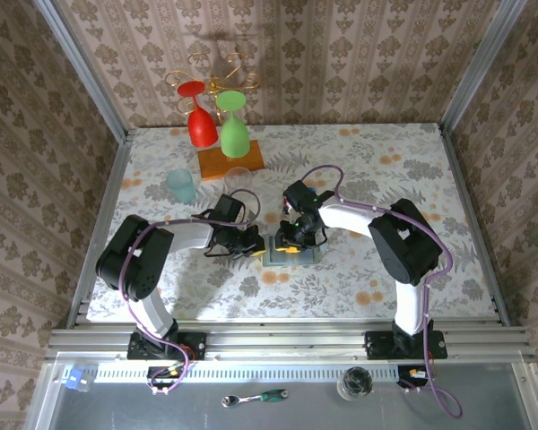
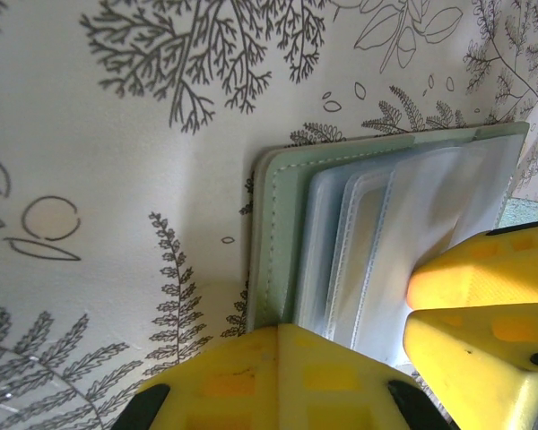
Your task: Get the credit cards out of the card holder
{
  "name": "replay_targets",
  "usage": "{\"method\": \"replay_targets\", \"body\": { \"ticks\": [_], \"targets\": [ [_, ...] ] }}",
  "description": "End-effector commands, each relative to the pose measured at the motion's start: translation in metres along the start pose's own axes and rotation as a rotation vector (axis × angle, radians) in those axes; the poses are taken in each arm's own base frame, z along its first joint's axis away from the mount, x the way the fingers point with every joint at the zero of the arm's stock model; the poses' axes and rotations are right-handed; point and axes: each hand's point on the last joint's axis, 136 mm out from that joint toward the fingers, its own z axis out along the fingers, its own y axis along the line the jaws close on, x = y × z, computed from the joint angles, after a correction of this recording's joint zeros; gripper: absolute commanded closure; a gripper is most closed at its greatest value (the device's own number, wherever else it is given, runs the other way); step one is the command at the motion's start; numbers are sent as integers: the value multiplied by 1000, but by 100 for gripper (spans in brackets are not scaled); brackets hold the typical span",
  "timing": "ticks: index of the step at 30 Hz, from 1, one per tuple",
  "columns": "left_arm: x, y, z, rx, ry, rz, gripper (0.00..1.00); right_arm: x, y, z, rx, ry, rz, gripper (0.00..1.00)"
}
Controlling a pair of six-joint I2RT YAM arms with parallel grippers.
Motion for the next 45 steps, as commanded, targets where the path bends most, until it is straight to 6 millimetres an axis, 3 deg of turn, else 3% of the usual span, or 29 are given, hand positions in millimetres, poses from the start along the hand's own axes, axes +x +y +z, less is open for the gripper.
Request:
{"method": "replay_targets", "body": {
  "ticks": [1, 20, 33, 40, 45],
  "targets": [
    [8, 18, 6, -36, 29, -51, 100, 2, -9, -11, 39, -3, -3, 69],
    [1, 13, -2, -63, 16, -33, 100, 0, -5, -8, -130, 1, -1, 77],
    [-13, -18, -21, -43, -27, 22, 100, 2, -10, -9, -213, -9, -5, 86],
    [-14, -39, -20, -15, -33, 46, 93, 5, -14, -8, -255, 0, -9, 89],
    [-13, -51, -10, 28, -24, 55, 80, 6, -18, -7, -272, 10, -15, 91]
  ]
}}
